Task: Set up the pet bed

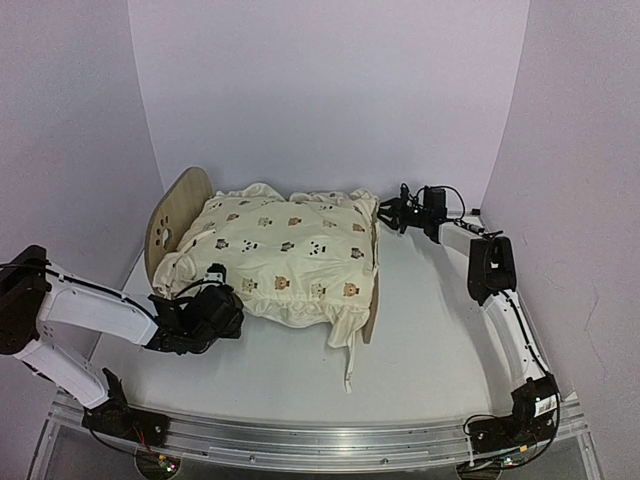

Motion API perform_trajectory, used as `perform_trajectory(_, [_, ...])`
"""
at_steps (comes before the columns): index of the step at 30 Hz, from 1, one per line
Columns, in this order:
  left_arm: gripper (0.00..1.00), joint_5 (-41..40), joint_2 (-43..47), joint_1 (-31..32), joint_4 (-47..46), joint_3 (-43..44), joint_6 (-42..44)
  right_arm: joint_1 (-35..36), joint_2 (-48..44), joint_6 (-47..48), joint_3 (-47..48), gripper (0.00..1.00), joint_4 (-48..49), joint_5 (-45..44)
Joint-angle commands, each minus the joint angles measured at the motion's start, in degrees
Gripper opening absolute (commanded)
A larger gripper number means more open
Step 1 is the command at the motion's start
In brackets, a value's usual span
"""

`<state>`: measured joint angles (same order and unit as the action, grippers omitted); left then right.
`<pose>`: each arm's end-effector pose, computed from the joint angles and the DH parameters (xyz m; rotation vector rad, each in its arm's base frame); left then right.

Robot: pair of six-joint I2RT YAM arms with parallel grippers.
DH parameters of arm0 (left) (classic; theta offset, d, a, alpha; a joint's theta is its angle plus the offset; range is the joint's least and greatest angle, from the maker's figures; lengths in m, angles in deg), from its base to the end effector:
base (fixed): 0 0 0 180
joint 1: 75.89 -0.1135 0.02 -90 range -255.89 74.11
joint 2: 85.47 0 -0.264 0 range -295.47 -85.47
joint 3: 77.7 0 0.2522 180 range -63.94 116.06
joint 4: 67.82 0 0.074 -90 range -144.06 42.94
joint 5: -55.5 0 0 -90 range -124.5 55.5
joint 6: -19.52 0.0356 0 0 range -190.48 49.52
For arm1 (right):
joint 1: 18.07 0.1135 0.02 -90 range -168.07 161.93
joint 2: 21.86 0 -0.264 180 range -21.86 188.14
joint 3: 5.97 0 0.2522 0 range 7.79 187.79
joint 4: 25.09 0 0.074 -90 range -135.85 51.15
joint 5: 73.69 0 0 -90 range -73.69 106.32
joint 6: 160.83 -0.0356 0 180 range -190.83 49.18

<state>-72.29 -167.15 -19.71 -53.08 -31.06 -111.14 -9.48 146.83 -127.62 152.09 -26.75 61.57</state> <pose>0.1596 -0.1991 0.1519 0.0239 2.2204 -0.1030 0.6128 0.1181 0.0977 0.1917 1.9783 1.4808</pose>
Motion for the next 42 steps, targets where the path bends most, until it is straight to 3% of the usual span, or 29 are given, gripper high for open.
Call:
perform_trajectory(1, [0.32, 0.0, -0.4, -5.9, -7.1, 0.7, 3.3, 1.2, -5.3, -8.0, -3.6, 0.31, 13.3, 13.2])
perform_trajectory(9, [0.33, 15.0, -4.3, -23.0, -19.8, 2.8, 13.0, 4.3, -13.3, -18.8, -19.6, 0.31, 27.7, 20.6])
perform_trajectory(15, [0.34, 21.4, -8.6, -30.1, -22.5, 4.8, 12.6, 7.2, -22.0, -21.0, -35.9, 0.31, 34.5, 24.6])
perform_trajectory(22, [0.35, 24.4, -6.1, -31.7, -23.1, 1.9, 12.4, 11.1, -31.7, -16.4, -55.5, 0.25, 35.1, 23.3])
perform_trajectory(32, [0.36, 32.8, -3.9, -31.6, -21.9, -0.2, 15.1, 22.4, -45.1, -5.6, -77.2, 0.22, 36.3, 21.2])
perform_trajectory(42, [0.37, 45.2, -13.5, -31.6, -22.3, 8.5, 21.4, 33.1, -53.6, 0.7, -96.2, 0.19, 35.9, 13.7])
